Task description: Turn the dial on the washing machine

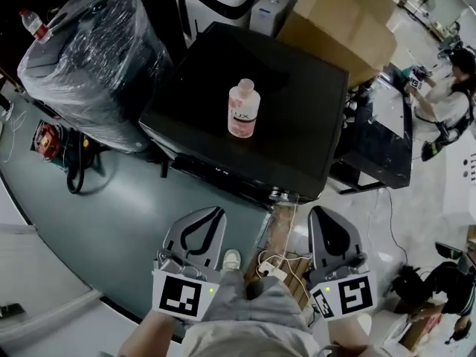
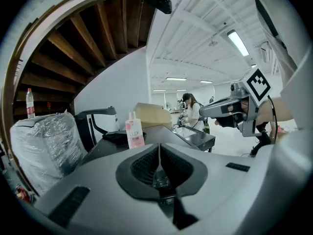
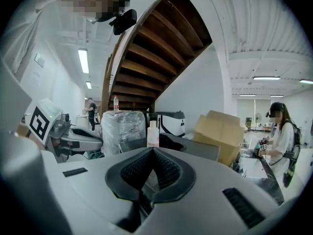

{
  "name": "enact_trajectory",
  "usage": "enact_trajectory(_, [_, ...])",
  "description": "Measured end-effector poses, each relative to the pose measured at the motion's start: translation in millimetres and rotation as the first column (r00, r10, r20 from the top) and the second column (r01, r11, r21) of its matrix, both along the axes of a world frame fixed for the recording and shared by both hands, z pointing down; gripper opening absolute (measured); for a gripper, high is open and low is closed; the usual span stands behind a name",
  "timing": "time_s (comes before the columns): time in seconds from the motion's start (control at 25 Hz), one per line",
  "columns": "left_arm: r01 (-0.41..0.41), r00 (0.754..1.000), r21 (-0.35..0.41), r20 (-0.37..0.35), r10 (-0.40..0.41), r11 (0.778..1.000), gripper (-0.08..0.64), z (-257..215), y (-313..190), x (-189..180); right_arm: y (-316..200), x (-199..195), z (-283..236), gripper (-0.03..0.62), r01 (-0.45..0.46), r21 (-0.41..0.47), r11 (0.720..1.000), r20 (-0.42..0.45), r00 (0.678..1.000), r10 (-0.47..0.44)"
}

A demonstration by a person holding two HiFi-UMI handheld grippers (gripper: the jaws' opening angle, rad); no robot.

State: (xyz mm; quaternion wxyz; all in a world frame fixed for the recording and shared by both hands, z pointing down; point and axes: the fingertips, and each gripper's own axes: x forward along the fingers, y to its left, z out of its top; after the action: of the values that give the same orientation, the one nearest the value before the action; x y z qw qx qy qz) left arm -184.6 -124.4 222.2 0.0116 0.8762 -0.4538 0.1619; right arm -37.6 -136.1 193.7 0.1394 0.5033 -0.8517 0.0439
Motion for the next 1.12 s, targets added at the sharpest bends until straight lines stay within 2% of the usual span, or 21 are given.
enact_trajectory(0.08, [-0.043, 0.999, 0.014, 0.02, 0.042, 0.999, 0.021, -2.9, -1.7, 6.0, 2.1, 4.3, -1.5, 0.028, -0.025, 0.018, 1.0, 0.006, 1.0, 0.025])
enact_trajectory(0.24, [-0.056, 0.998, 0.054, 0.01, 0.056, 0.997, 0.021, 3.1, -6.2, 6.0, 6.0, 9.4, 14.3, 0.028, -0.072, 0.034, 0.997, -0.01, 0.997, 0.073])
enact_trajectory(0.36, [-0.078, 0.997, 0.024, -0.023, 0.078, 0.997, 0.021, 18.6, -2.6, 9.8, 8.4, 8.2, 25.4, 0.028, -0.084, 0.023, 0.996, -0.009, 0.996, 0.085])
enact_trajectory(0.56, [-0.115, 0.993, 0.001, -0.035, 0.115, 0.993, 0.021, 36.8, 0.4, 26.9, 12.7, 14.4, 37.7, 0.026, -0.102, 0.028, 0.994, 0.001, 0.995, 0.102])
enact_trajectory(0.84, [-0.124, 0.992, -0.011, -0.026, 0.124, 0.992, 0.021, 62.6, 4.5, 41.2, 19.0, 29.6, 62.3, 0.027, -0.127, 0.032, 0.991, 0.039, 0.991, 0.125])
enact_trajectory(1.12, [-0.111, 0.994, 0.023, -0.017, 0.111, 0.994, 0.021, 66.2, 13.5, 53.1, 31.5, 39.4, 70.6, 0.027, -0.125, 0.055, 0.991, 0.067, 0.99, 0.121])
